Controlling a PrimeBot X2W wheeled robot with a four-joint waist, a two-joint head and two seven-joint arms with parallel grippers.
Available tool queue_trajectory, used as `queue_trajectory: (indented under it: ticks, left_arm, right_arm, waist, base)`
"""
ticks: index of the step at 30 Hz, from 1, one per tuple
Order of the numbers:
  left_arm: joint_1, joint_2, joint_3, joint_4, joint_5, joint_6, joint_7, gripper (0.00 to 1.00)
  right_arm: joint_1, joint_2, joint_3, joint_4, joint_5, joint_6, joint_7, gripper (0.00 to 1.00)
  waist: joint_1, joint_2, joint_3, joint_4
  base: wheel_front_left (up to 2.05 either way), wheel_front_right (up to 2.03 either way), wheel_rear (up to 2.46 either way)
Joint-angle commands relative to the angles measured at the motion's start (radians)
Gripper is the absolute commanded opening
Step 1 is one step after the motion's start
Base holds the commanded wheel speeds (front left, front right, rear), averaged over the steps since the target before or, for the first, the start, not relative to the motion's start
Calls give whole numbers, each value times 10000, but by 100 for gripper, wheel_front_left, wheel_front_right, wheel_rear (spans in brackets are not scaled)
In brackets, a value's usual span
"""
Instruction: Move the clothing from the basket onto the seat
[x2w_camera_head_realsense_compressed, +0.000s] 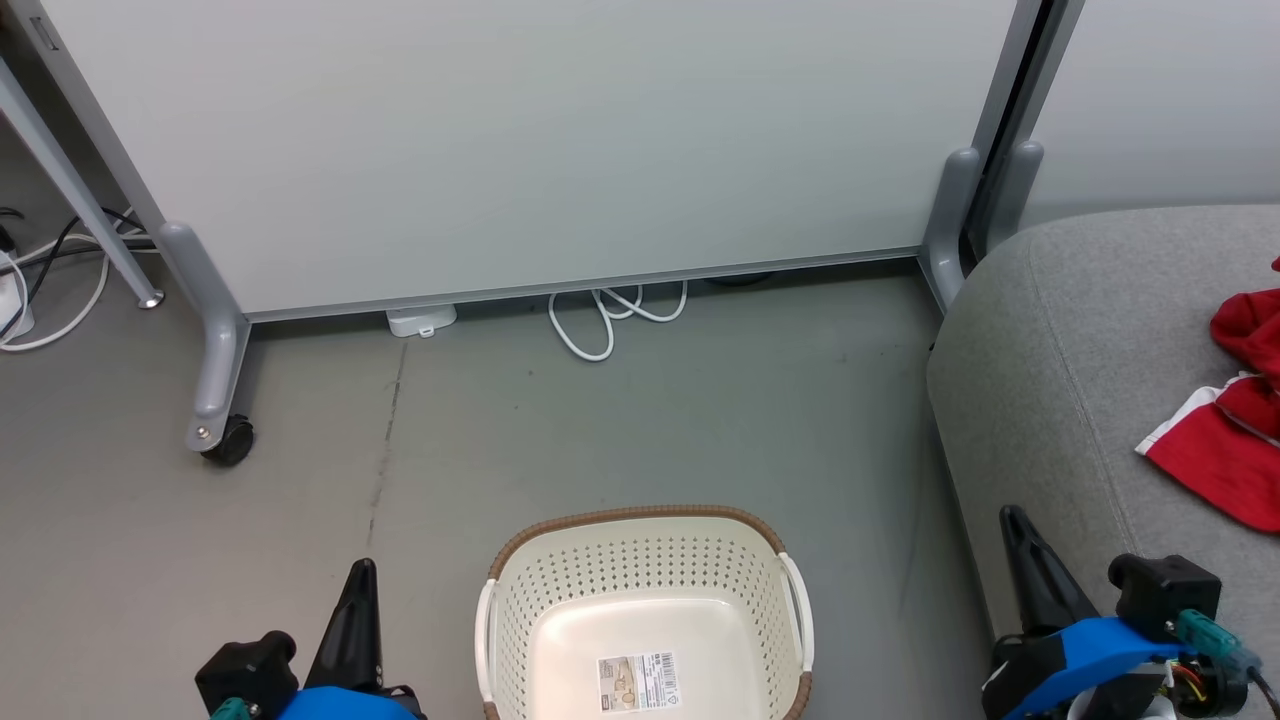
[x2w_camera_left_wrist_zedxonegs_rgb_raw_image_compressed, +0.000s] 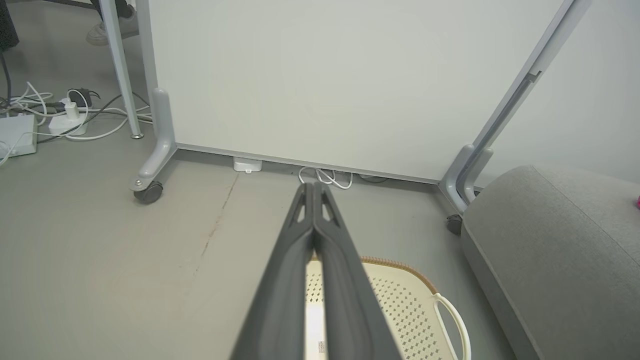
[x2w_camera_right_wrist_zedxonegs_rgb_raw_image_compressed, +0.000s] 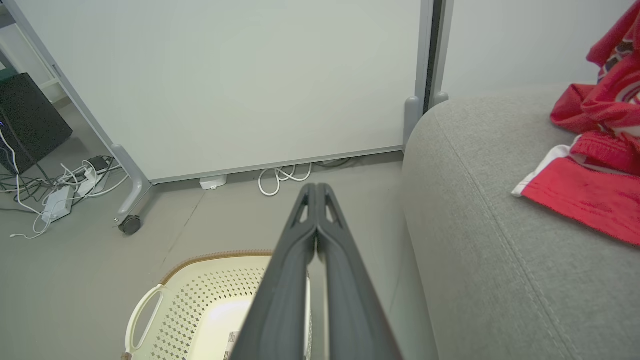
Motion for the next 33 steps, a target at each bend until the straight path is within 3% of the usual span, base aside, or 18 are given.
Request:
queue_trajectory:
  ticks: [1, 33]
  left_arm:
    - [-211, 18, 85, -200, -363, -1, 71, 0]
    - [-575, -1, 674, -773, -5281, -11, 1416, 0]
  right_arm:
    - [-165, -18, -62, -134, 407, 0, 65, 0]
    - [-297, -25, -244, -329, 5864, 1, 906, 0]
  waist:
    - [0, 0, -2, -3]
    - [0, 0, -68, -102]
  base:
    - [0, 0, 0]
    - [0, 0, 0]
